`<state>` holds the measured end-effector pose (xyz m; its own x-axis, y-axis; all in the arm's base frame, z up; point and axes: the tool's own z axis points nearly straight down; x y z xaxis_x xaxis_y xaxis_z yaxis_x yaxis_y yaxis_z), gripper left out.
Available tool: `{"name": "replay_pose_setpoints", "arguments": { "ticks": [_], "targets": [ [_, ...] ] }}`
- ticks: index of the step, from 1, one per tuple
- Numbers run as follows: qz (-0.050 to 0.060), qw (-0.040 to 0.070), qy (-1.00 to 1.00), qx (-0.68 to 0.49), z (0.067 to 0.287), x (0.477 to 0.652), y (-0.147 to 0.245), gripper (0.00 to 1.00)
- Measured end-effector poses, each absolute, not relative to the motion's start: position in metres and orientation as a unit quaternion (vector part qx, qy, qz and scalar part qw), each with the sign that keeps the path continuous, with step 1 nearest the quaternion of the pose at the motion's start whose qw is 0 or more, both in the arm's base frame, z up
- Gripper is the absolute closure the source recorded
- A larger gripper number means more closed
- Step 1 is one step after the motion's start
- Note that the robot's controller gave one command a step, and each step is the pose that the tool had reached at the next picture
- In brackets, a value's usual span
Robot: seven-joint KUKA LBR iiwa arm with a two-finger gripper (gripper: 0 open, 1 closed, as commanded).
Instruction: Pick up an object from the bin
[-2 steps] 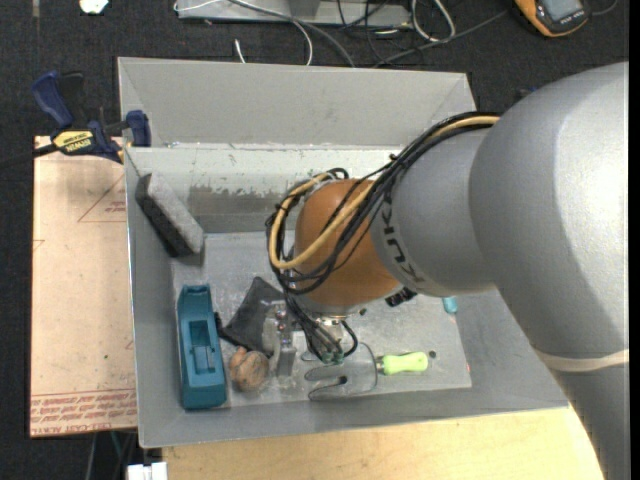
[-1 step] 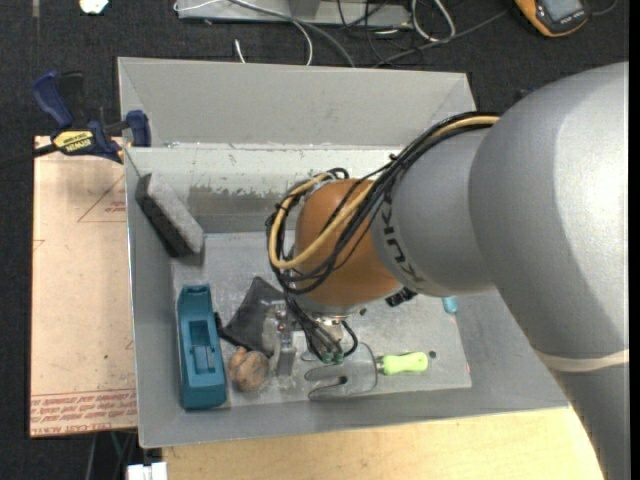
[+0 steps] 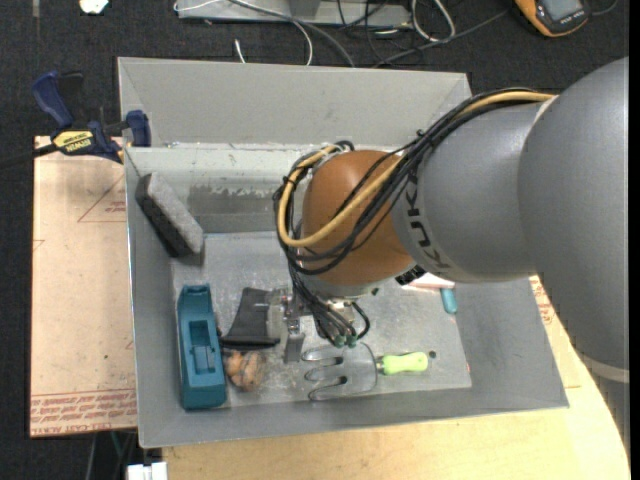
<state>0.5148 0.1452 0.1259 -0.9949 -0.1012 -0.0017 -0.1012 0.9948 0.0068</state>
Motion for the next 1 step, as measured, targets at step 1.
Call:
{"name": "replay_pose_setpoints", "arguments": {
  "ticks": [1],
  "targets": [
    [0.004, 0.002, 0.999, -0.036, 0.1894, 0.5191, 0.1325, 1.00]
  ]
}}
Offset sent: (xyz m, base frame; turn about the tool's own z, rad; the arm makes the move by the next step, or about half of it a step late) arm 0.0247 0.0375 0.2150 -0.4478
